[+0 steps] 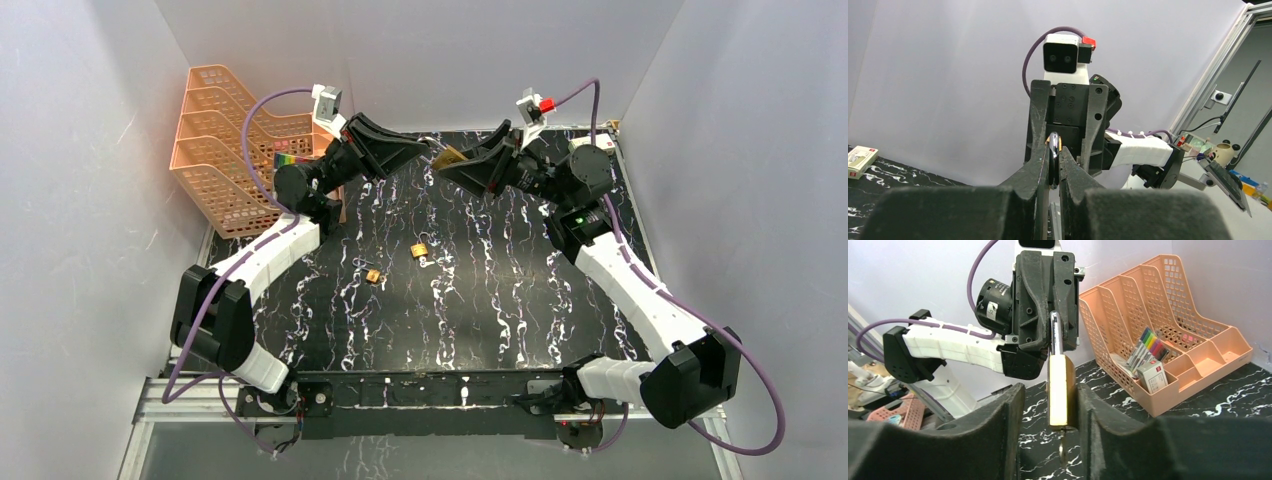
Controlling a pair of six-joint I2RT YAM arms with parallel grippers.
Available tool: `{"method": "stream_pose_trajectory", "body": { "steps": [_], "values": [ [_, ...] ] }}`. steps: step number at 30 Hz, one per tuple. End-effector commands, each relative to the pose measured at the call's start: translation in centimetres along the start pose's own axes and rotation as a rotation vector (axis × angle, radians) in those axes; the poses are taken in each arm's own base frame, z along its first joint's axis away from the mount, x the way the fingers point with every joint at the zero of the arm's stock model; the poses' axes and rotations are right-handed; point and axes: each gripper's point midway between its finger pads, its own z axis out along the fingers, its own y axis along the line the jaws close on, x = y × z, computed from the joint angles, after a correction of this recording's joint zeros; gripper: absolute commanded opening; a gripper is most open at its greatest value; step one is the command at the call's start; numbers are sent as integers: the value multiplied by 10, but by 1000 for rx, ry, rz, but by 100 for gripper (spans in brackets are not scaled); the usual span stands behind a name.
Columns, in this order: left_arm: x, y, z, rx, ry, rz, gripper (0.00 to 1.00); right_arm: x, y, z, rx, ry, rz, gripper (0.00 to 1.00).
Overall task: Lock with the key
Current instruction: Lock the lock.
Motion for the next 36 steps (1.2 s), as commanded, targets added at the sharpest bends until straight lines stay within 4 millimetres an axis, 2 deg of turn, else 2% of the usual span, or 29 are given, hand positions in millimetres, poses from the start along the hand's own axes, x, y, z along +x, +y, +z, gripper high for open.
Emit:
{"method": "stream_pose_trajectory", "body": {
  "steps": [1, 2, 4, 5, 8, 9, 10, 11, 12, 13, 17, 21, 24, 29, 34, 36],
  "values": [
    [-47, -96, -2, 325, -174, 307, 0, -22, 18, 2, -53, -65, -62, 44],
    [-47, -96, -3, 324, -174, 305, 0, -22, 18, 2, -55, -65, -61, 35],
    [-45, -94, -3, 319, -170, 301, 0, -22, 19, 2, -59, -61, -55, 4],
    [-44, -93, -4, 317, -169, 299, 0, -23, 19, 2, -56, -56, -49, 0],
    [-39, -91, -6, 311, -151, 287, 0, -23, 21, 0, -41, -27, -36, 0],
    [-35, -90, -7, 314, -126, 279, 14, -22, 22, -1, -37, -6, -36, 0],
    [-32, -90, -9, 315, -104, 269, 47, -21, 24, -3, -36, 24, -32, 0],
    [-30, -90, -11, 314, -85, 253, 74, -19, 25, -6, -36, 53, -31, 0],
    [-30, -90, -14, 310, -68, 237, 95, -19, 28, -10, -46, 81, -36, 0],
    [-30, -90, -17, 305, -46, 222, 98, -19, 31, -14, -59, 112, -36, 0],
    [-28, -94, -36, 285, 98, 226, 98, -16, 50, -34, -180, 245, -39, 0],
    [-3, -101, -52, 295, 333, 249, 98, -8, 65, -46, -339, 357, 8, 0],
    [6, -101, -58, 276, 454, 183, 98, -6, 71, -49, -415, 400, 29, 0],
    [9, -112, -54, 292, 514, 119, 95, -6, 69, -50, -468, 427, 21, 0],
    [22, -121, -42, 353, 572, 69, 78, -7, 62, -46, -481, 436, 18, 0],
    [29, -123, -36, 376, 583, 32, 78, -7, 61, -44, -487, 439, 14, 0]
  ]
}}
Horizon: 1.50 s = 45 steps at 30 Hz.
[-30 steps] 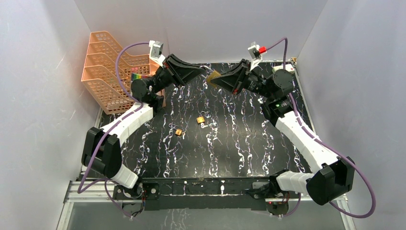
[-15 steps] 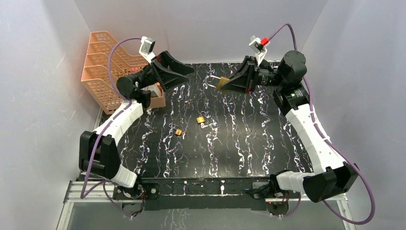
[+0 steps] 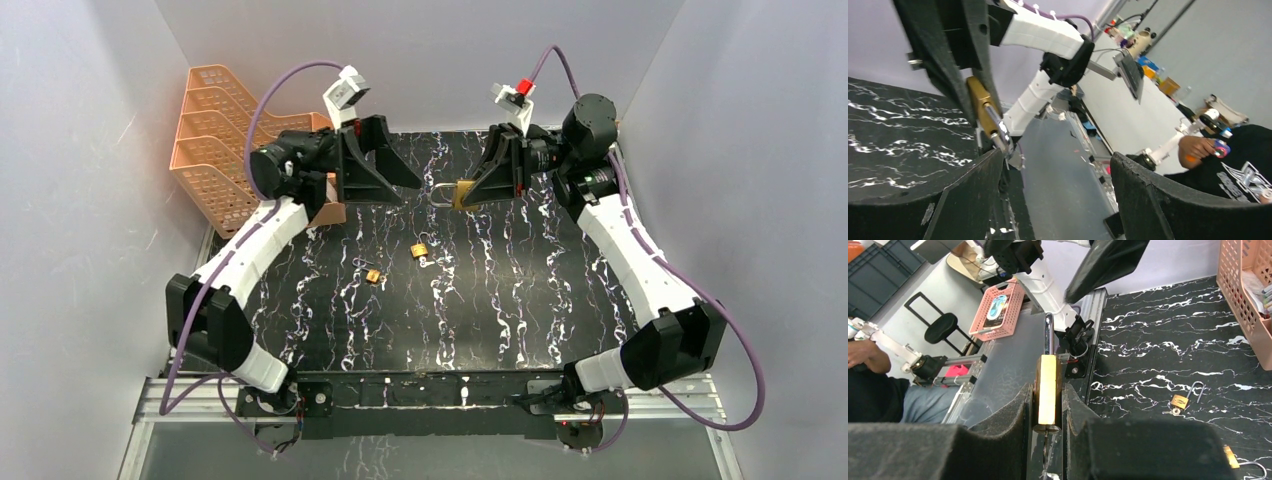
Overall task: Lock with the key
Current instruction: Lock the lock.
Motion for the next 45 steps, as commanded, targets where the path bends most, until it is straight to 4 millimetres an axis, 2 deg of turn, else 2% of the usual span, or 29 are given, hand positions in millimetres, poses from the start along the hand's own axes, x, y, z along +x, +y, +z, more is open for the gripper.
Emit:
{"method": "stream_pose_trajectory", "body": {
  "steps": [1, 6, 9, 17, 24, 30, 35, 42, 45],
  "values": [
    [19, -32, 15, 135, 78, 284, 79, -19, 22, -1, -34, 25, -141, 0],
    [21, -16, 18, 142, 56, 225, 79, -21, 23, -2, -42, 37, -152, 0],
    [18, -16, 19, 149, 37, 244, 77, -22, 24, -2, -45, 41, -156, 0],
    [3, -20, 23, 176, -49, 250, 49, -17, 22, -2, -46, 41, -148, 0],
    [11, -25, 29, 198, -40, 242, 47, -17, 19, -2, -46, 42, -146, 0],
    [17, -28, 33, 213, -18, 233, 39, -17, 16, -2, -44, 40, -142, 0],
    [18, -27, 34, 215, -13, 231, 27, -17, 16, -2, -45, 40, -140, 0],
    [21, -30, 34, 214, -2, 238, 23, -16, 14, -2, -46, 42, -135, 0],
    [22, -30, 33, 213, -2, 239, 14, -15, 13, -2, -46, 42, -135, 0]
  ]
}}
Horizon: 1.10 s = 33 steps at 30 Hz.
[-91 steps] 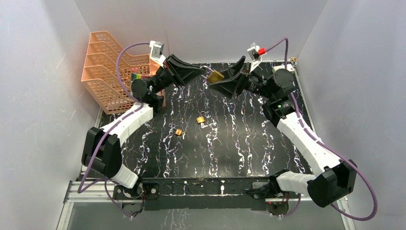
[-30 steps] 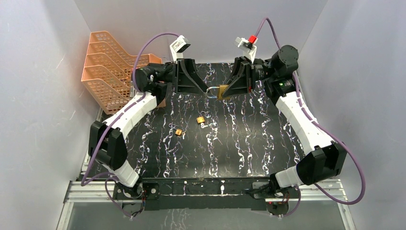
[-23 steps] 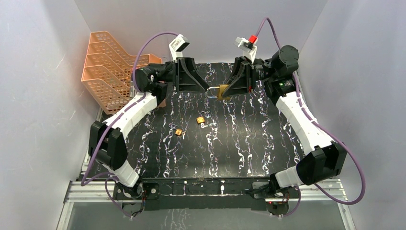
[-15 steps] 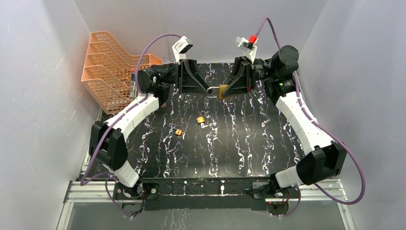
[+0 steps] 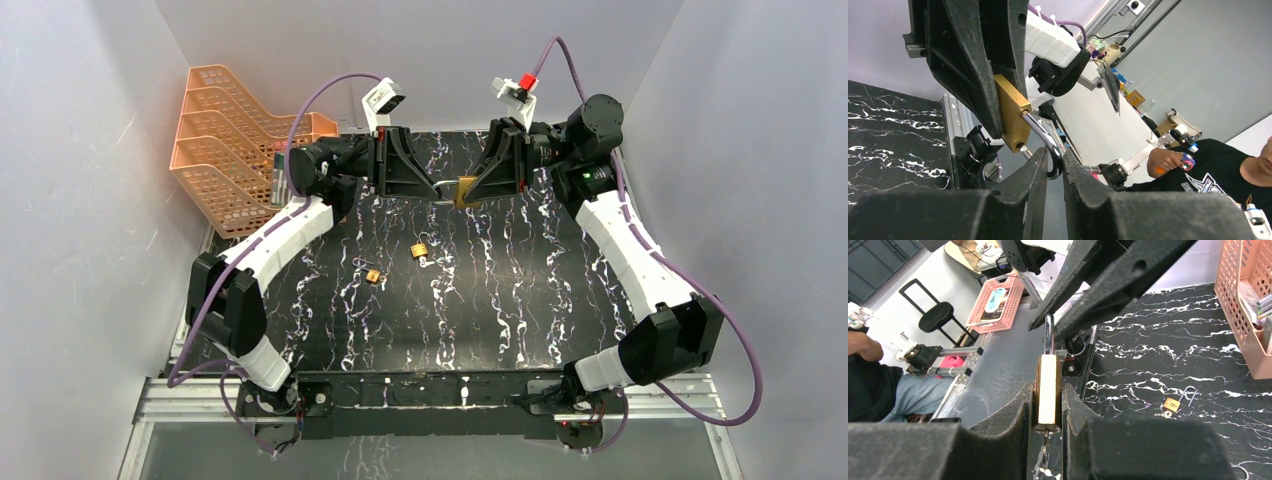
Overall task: Lock with the key
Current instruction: Lock the lock.
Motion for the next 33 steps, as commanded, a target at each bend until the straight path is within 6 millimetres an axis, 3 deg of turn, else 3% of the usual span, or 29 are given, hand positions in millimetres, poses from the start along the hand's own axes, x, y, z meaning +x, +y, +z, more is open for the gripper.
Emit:
{"method": "stream_pose_trajectory", "body": {
  "steps": [1, 3, 33],
  "values": [
    [17, -54, -2, 124, 27, 401, 9, -8, 9, -1, -14, 17, -83, 0],
    [16, -54, -1, 127, 20, 400, 0, -7, 8, -1, -13, 17, -80, 0],
    [13, -40, 5, 144, -12, 409, 0, -9, 24, 12, -34, 5, -99, 0]
  ]
}}
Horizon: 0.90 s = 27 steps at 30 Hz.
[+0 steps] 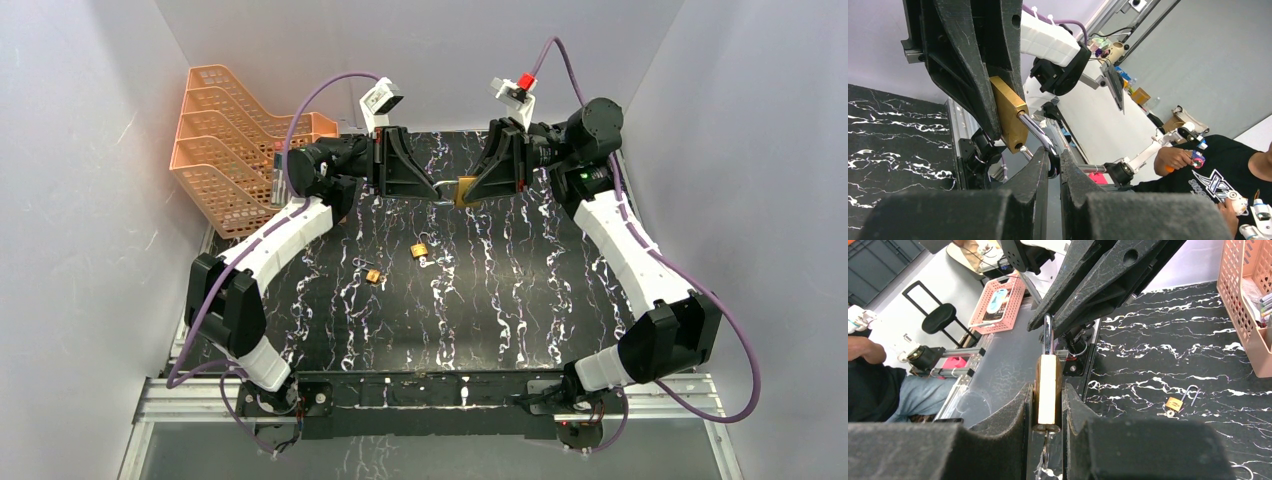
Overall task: Lock with the key
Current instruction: Lock the lock.
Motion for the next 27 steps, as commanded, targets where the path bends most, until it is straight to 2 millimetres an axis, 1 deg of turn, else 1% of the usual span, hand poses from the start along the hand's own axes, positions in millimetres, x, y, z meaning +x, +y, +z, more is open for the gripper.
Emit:
{"method": "stream_pose_trajectory", "body": {
  "steps": [1, 10, 19, 23, 27],
  "values": [
    [11, -40, 5, 144, -7, 379, 0, -11, 26, 12, -32, 3, -114, 0],
    [11, -35, 6, 148, -26, 383, 0, -12, 31, 21, -52, -3, -118, 0],
    [15, -30, 10, 155, -39, 389, 0, -17, 34, 29, -66, -15, -132, 0],
    [20, -24, 12, 157, -48, 395, 0, -20, 35, 34, -67, -31, -133, 0],
    [24, -13, 14, 154, -59, 385, 0, -23, 37, 39, -68, -50, -137, 0]
  ]
}}
